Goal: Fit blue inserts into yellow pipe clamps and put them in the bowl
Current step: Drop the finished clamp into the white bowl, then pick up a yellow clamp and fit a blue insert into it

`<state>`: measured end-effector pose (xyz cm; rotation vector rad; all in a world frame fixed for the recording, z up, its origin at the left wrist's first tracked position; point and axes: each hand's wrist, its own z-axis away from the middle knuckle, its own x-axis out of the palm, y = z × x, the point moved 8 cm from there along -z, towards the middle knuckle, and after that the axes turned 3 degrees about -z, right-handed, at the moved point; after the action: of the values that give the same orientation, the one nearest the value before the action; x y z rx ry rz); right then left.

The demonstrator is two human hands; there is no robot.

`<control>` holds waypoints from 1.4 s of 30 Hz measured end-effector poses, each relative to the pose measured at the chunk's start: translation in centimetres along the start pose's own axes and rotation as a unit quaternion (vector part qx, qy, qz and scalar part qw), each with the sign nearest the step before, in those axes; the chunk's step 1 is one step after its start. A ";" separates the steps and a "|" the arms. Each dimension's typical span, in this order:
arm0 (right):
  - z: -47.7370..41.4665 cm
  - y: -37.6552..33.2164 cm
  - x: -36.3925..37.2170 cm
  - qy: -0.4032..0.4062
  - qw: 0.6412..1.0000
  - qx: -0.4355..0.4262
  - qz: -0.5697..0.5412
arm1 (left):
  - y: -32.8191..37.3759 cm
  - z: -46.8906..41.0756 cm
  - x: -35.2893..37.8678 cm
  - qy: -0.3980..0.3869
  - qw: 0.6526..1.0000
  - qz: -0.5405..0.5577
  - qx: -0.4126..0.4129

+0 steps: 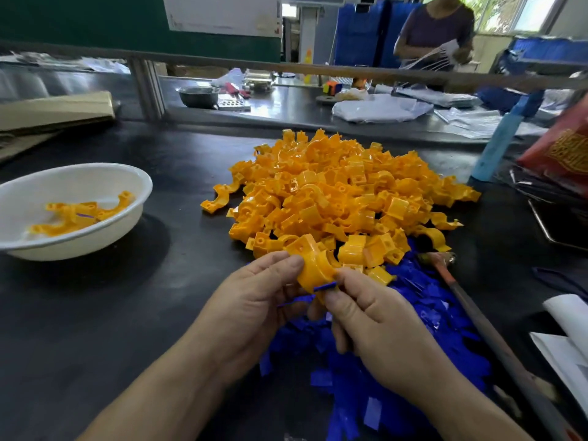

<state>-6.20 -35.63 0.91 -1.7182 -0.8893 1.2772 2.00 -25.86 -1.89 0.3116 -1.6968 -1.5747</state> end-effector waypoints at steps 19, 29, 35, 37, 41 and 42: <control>0.5 -1.5 -0.1 0.117 0.981 -0.121 0.096 | -2.1 0.4 -0.8 0.070 0.990 -0.028 -0.119; 0.7 -1.5 -1.1 0.154 0.966 -0.113 0.174 | -1.9 -0.1 -0.9 0.096 0.991 0.017 -0.090; 0.8 -1.3 -0.1 0.101 0.985 -0.048 0.129 | -1.7 -0.4 -1.1 0.125 0.972 0.183 -0.083; 0.8 -0.3 1.1 0.064 0.991 0.005 0.119 | -1.4 -0.5 -1.3 0.125 0.970 0.199 -0.061; 1.2 -1.6 2.4 0.025 0.946 -0.079 0.314 | -0.5 -0.6 -2.1 0.132 0.985 0.110 -0.009; 1.3 -1.8 2.9 0.010 0.935 -0.093 0.342 | -0.3 -0.5 -2.5 0.140 0.986 0.089 0.000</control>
<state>-6.88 -32.05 1.17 -2.3007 -0.4027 1.6434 3.89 -24.73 -3.13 0.3542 -1.4645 -1.3322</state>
